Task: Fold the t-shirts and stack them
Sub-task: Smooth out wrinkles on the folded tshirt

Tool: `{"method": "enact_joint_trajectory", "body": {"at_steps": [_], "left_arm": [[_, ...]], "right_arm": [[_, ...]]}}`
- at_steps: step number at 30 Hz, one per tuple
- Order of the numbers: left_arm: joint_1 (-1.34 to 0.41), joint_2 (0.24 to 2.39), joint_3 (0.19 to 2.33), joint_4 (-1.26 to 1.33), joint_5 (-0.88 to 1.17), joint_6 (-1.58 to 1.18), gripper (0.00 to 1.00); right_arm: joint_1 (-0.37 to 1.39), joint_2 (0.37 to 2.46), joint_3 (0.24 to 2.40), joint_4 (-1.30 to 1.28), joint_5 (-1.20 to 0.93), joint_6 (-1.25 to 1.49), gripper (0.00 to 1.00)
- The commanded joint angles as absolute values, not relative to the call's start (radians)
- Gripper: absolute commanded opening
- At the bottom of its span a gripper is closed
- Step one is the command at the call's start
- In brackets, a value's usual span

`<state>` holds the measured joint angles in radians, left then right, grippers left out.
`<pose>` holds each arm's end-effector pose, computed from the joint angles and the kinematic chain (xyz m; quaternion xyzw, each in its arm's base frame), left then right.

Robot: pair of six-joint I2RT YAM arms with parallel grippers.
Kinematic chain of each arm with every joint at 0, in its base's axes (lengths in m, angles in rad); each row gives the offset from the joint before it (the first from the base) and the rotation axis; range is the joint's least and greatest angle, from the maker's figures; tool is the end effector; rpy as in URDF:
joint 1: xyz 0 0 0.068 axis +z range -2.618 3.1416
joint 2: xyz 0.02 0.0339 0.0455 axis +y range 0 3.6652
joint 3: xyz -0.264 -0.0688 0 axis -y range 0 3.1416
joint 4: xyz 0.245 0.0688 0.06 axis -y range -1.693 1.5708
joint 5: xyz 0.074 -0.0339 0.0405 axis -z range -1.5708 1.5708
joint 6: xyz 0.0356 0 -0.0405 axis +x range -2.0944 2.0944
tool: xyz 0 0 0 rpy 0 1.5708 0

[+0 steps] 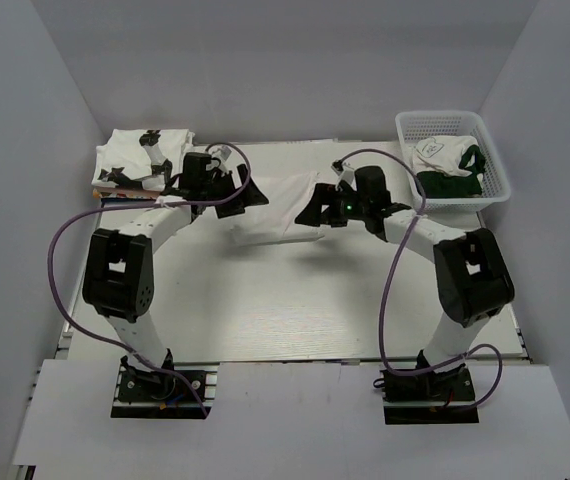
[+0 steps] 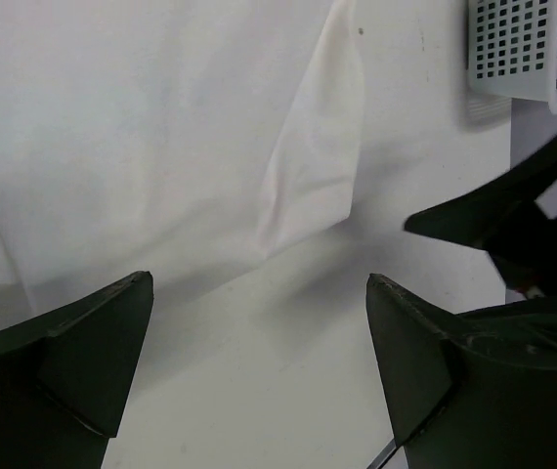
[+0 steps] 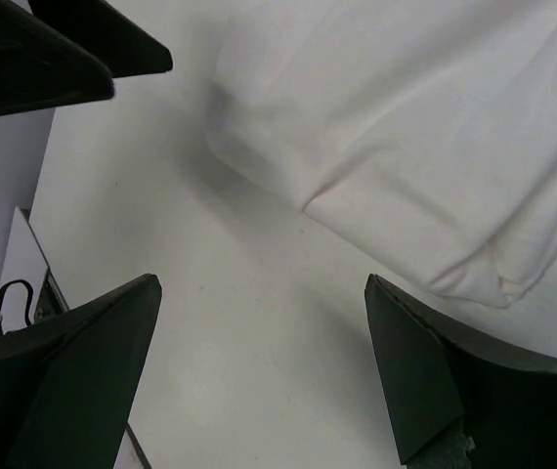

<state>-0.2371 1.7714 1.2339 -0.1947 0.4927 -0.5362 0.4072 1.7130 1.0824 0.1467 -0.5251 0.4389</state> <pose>0.3772 -0.1085 0.2279 -0.0338 0.8907 -0.3552 0.2817 0.3450 0.1682 0.2301 -0.1211 0.8286 0.4076 0.3641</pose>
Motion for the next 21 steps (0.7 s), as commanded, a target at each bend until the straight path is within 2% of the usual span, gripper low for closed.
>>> {"method": "enact_joint_trajectory", "body": {"at_steps": [1, 5, 10, 21], "left_arm": [[-0.245, 1.825, 1.258, -0.167, 0.534, -0.541, 1.00], [-0.245, 1.923, 1.293, -0.167, 0.523, -0.541, 1.00], [-0.224, 2.011, 1.344, -0.218, 0.494, -0.532, 1.00], [-0.216, 1.925, 1.522, -0.256, 0.410, -0.469, 1.00]], "right_arm": [[0.417, 1.811, 1.089, 0.225, -0.607, 0.495, 0.90], [0.407, 1.958, 1.121, 0.226, -0.589, 0.492, 0.90], [0.393, 2.046, 1.152, 0.178, -0.589, 0.495, 0.90], [0.396, 1.861, 1.383, 0.018, -0.473, 0.388, 0.90]]}}
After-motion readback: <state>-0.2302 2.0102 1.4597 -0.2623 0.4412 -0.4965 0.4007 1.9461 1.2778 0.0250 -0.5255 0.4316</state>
